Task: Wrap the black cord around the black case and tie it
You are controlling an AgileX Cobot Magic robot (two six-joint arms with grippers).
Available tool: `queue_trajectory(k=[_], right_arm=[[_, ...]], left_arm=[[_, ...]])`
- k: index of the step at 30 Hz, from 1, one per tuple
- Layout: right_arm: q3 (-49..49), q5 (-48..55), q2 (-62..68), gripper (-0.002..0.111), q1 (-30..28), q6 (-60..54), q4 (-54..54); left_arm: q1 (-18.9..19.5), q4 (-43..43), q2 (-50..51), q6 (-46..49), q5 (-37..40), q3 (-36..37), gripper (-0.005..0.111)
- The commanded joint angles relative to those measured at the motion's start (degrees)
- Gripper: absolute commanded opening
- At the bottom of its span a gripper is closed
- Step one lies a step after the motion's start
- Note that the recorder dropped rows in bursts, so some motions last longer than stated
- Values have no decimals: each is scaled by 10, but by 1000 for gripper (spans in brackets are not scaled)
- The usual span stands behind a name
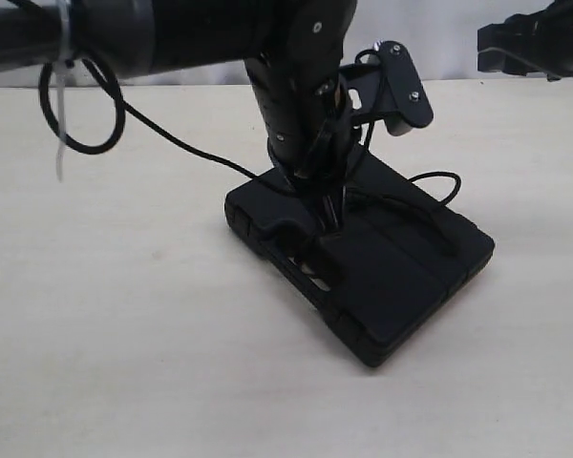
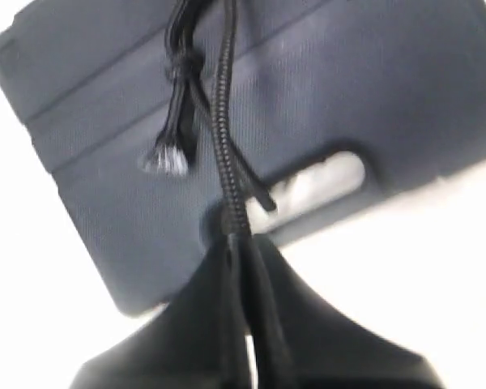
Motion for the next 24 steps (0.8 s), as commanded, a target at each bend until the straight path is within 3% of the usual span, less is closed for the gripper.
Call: queue_trajectory(k=[1,6,19,24], right_arm=[[-4,9,7,50,-1,-28,43],[-4,27,7,50,-1,-90,118],[-4,45,7,50,-1,-108,154],[-4,82,7,47,-1,-122,173]], left_arm=[[0,22,-29,-34,33,0,0],[0,83,-67,-105,-5,0,0],[0,72,-149,-143,-35,0,0],[0,82,-150,-143,-93,0,0]])
